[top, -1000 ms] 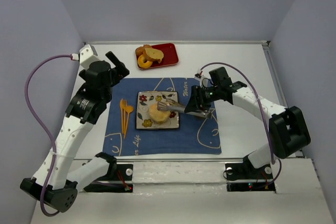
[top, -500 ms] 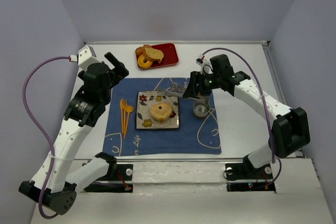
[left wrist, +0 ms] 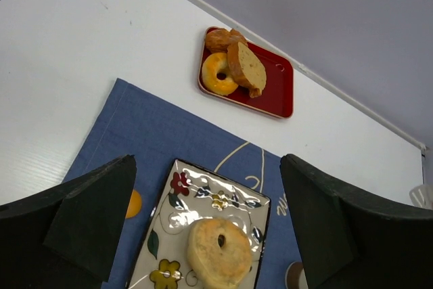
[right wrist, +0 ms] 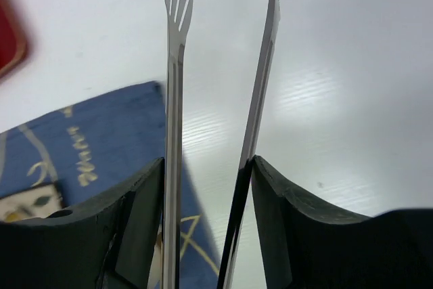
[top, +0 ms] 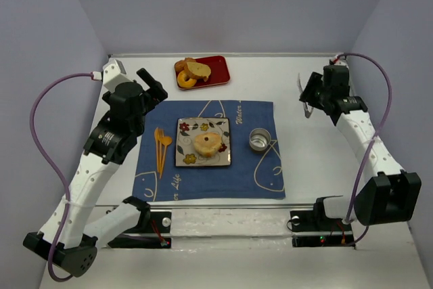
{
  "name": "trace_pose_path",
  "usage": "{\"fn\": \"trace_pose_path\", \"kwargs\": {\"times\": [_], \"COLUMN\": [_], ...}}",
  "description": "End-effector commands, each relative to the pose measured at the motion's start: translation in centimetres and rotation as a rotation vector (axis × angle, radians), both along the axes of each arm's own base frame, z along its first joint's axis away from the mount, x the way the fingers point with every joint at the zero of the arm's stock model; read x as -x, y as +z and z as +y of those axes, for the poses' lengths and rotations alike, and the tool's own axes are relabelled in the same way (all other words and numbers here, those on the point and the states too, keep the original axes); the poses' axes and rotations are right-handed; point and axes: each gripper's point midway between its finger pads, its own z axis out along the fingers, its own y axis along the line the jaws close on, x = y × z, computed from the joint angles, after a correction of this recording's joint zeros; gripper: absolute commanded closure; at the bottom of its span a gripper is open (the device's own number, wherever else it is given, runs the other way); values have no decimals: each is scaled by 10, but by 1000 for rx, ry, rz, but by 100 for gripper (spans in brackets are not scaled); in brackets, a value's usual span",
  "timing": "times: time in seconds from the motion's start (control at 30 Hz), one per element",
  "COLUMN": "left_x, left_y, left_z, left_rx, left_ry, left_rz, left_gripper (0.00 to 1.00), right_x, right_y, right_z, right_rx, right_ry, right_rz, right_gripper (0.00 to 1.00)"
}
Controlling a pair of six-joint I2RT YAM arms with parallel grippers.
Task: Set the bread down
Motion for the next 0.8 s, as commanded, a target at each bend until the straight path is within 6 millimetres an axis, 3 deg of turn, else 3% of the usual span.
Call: {"fn": "trace_pose_path", "kwargs": {"times": [0.0,0.13,0.27,0.33,0.4,0.43,0.57,0.6,0.67,0.73,0.77], "left_x": [2,-2,-6,-8,-11,-11,-13,-14,-14,-15,-15], "left_y": [9,5,-2,-4,-6,-8,-11,-11,-11,-12,-12], "left_z": [7,6,4,0,-1,-2,-1,-2,-1,0,1], "left_rx": [-2,-12,-23,-20,-27,-31,-36,-36,-39,-41,-43], "left_ry": [31,38,36,22,21,19,29,27,33,37,45], "left_rz": [-40,-29,-3,2,12,19,30,30,31,33,33], "left_gripper": [1,1,1,1,1,1,1,1,1,1,1], "right_x": [11,12,12,13,15,16,17,14,16,17,20], "right_y": [-47,-89,-124,-139,-143,-144,-121,-98,-74,-26,-12], "right_z": [-80,-99,-98,-96,-93,-92,-92,-91,-88,-87,-86], "right_rx": [223,243,230,203,181,176,164,151,143,126,119], "right_ry": [-328,-385,-377,-371,-374,-375,-378,-377,-360,-352,-346], "right_rz": [108,192,281,321,338,342,290,235,193,70,36], "right_gripper": [42,42,35,23,1,0,0,0,0,0,0]}}
